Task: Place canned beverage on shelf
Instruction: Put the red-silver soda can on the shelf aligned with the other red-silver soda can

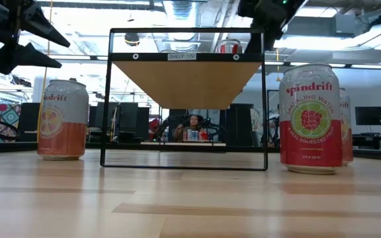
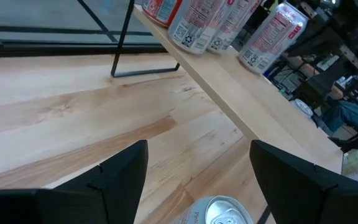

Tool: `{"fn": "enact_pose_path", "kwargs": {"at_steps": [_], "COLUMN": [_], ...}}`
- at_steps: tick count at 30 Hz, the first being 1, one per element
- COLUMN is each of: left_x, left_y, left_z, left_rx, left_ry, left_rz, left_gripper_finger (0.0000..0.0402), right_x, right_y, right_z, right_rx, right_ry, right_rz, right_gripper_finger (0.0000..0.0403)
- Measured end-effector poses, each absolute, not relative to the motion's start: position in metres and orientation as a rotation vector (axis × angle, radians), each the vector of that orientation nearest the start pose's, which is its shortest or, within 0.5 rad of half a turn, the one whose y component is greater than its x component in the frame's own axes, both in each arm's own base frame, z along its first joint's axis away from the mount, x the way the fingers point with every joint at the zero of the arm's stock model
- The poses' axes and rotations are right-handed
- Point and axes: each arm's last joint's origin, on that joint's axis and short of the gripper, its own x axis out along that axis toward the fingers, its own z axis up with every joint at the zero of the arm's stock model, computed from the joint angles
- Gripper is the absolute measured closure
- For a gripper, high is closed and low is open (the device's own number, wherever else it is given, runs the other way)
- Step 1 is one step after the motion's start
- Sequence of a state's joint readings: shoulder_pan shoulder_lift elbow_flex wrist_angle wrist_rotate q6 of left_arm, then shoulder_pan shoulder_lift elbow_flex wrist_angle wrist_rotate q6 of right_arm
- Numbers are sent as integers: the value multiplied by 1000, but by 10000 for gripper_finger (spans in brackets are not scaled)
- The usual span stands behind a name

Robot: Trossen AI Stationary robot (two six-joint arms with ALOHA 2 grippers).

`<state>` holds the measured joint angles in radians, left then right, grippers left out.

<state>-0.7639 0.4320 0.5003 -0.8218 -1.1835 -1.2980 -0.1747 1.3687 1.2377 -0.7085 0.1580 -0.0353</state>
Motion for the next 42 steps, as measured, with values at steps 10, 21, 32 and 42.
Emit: {"fn": "enact_pose_path", "kwargs": {"at_steps": [10,21,32,42], "left_x": [75,75,75,75], "left_y": [-34,-34,-34,-34], "left_z": [237,237,237,237], "left_rx": [-641,-632,-631,-632], "left_ry": [90,76,72,72], "left_rz": [581,591,594,594], "left_gripper_finger": [132,132,132,132], "right_x": [281,278,277,277], "right_y": [-74,-93,-99,-54], "right_z": [313,316,322,333], "right_rx": [-46,-21,-22,54], "right_ry": [854,811,754,699], "right_rz": [-337,-412,-536,-438], "right_gripper_finger": [403,403,403,403]}}
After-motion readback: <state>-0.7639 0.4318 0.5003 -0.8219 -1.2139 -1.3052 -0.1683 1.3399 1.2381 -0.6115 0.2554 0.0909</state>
